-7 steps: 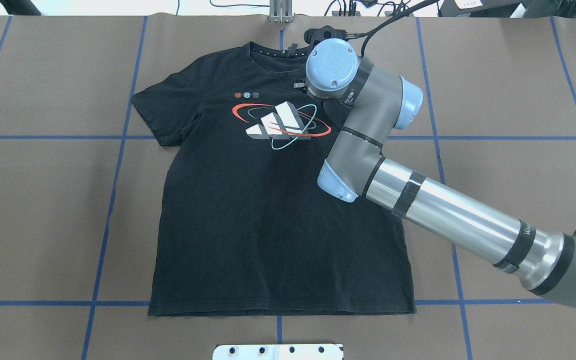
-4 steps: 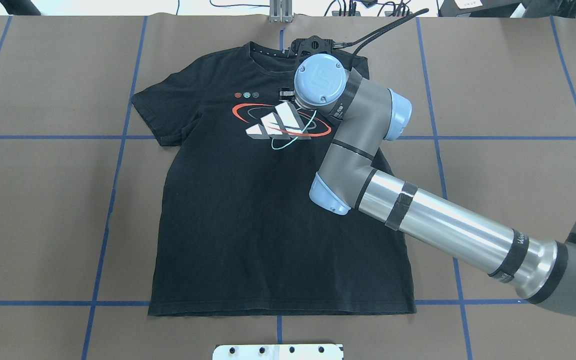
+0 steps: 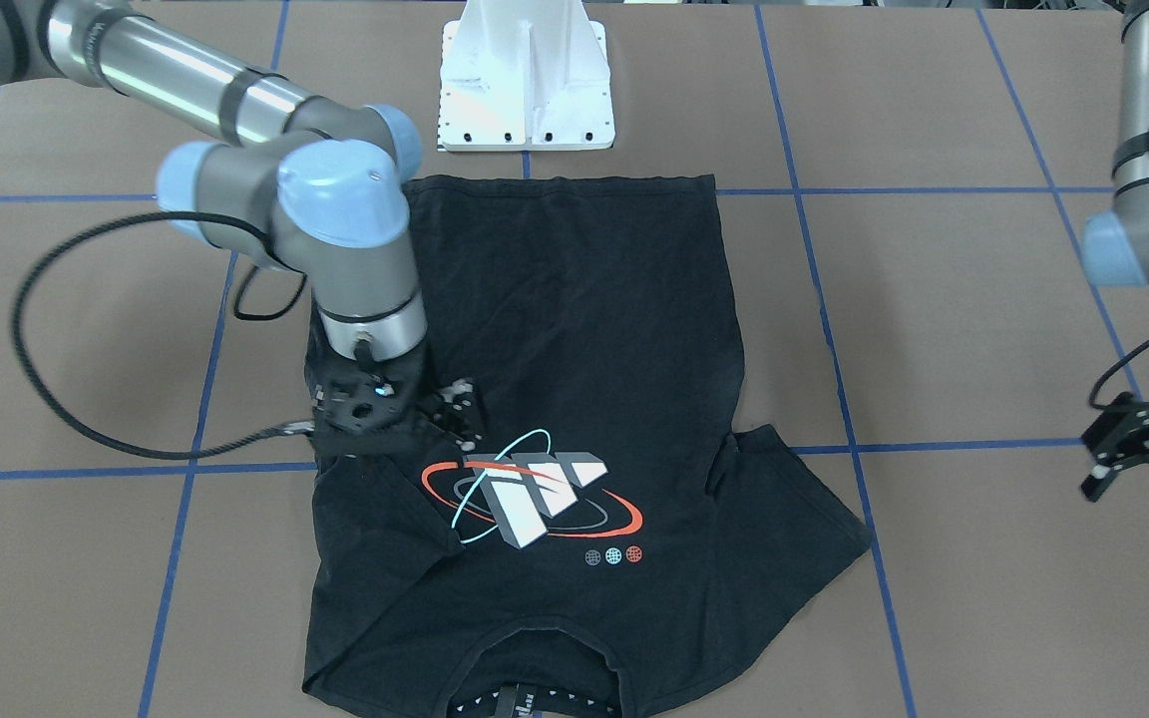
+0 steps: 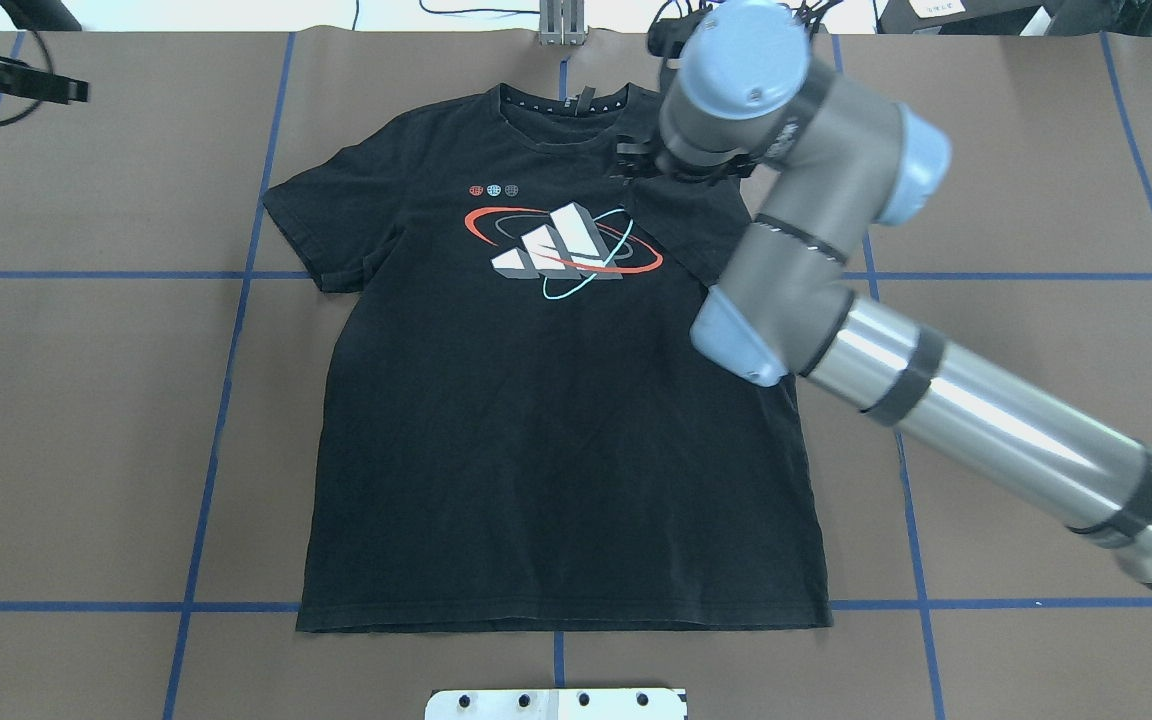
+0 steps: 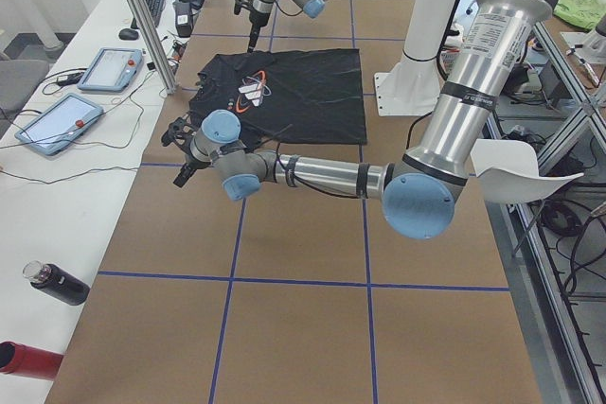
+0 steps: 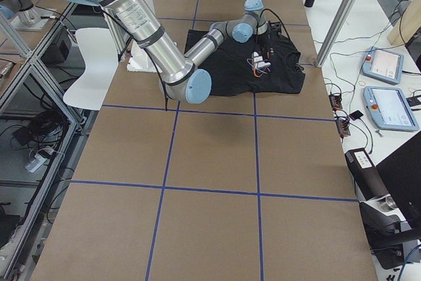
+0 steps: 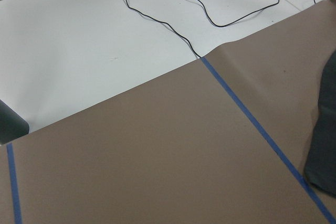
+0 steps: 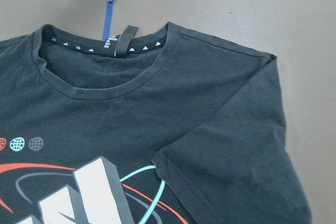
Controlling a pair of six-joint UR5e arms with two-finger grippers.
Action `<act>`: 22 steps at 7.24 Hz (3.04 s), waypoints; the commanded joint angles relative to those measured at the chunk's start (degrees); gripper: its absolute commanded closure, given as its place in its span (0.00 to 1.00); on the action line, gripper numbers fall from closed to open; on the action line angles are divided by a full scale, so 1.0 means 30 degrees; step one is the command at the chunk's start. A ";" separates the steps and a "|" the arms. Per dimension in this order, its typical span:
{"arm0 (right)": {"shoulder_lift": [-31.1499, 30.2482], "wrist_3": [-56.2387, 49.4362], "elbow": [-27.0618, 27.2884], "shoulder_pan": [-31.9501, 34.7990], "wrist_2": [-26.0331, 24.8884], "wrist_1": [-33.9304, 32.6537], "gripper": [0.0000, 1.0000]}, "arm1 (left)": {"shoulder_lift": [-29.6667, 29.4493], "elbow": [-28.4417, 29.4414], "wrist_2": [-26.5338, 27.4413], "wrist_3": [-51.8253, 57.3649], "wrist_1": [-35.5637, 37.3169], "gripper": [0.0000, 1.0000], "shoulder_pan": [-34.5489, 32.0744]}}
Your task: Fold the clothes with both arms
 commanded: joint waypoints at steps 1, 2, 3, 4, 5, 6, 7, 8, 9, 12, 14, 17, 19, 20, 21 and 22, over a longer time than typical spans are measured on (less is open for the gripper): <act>-0.3385 -0.2943 0.3050 0.2282 0.2496 -0.0367 0.01 | -0.1216 0.1177 0.2762 -0.4198 -0.0418 0.01 0.2517; -0.4616 -0.4790 0.3347 0.3250 0.3289 -0.0250 0.00 | -0.1452 0.1210 0.4309 -0.5808 -0.0419 0.02 0.3513; -0.5440 -0.6636 0.3321 0.4130 0.3819 -0.0219 0.00 | -0.1570 0.1210 0.5600 -0.7361 -0.0419 0.06 0.4451; -0.6464 -0.8017 0.3292 0.4864 0.4491 0.0419 0.00 | -0.1629 0.1210 0.6832 -0.8972 -0.0419 0.15 0.5476; -0.7373 -0.8669 0.3263 0.5393 0.5136 0.1441 0.00 | -0.1630 0.1240 0.7830 -0.9365 -0.0419 0.19 0.6211; -0.7962 -0.9053 0.3262 0.5630 0.5317 0.2118 0.00 | -0.1601 0.1240 0.8391 -0.9282 -0.0274 0.22 0.6624; -0.7968 -0.9115 0.3146 0.5662 0.5377 0.2154 0.00 | -0.1659 0.1704 0.8426 -0.9223 -0.0330 0.23 0.6803; -0.7968 -0.9144 0.3145 0.5633 0.5348 0.2154 0.00 | -0.1746 0.2144 0.8426 -0.8962 -0.0360 0.34 0.7123; -0.7968 -0.9145 0.3116 0.5662 0.5348 0.2154 0.00 | -0.1776 0.2235 0.8426 -0.8379 -0.0389 0.36 0.7185; -0.7939 -0.9174 0.3116 0.5662 0.5319 0.2154 0.00 | -0.1980 0.2352 0.8426 -0.7553 -0.0389 0.47 0.7185; -0.7910 -0.9174 0.3087 0.5662 0.5319 0.2154 0.00 | -0.2186 0.2382 0.8455 -0.7553 -0.0360 0.47 0.7127; -0.7880 -0.9116 0.2941 0.5633 0.5289 0.2154 0.00 | -0.2187 0.2616 0.8953 -0.7058 -0.0360 0.49 0.7068; -0.7851 -0.9115 0.2911 0.5633 0.5289 0.2154 0.00 | -0.2216 0.2617 0.8953 -0.7055 -0.0360 0.50 0.7126; -0.7851 -0.9115 0.2911 0.5633 0.5260 0.2154 0.00 | -0.2303 0.2617 0.8953 -0.7084 -0.0360 0.53 0.7156; -0.7822 -0.9086 0.2911 0.5604 0.5260 0.2154 0.00 | -0.2304 0.2617 0.8953 -0.7084 -0.0360 0.55 0.7185; -0.7822 -0.9086 0.2911 0.5603 0.5231 0.2154 0.00 | -0.2304 0.2617 0.8953 -0.7084 -0.0360 0.55 0.7214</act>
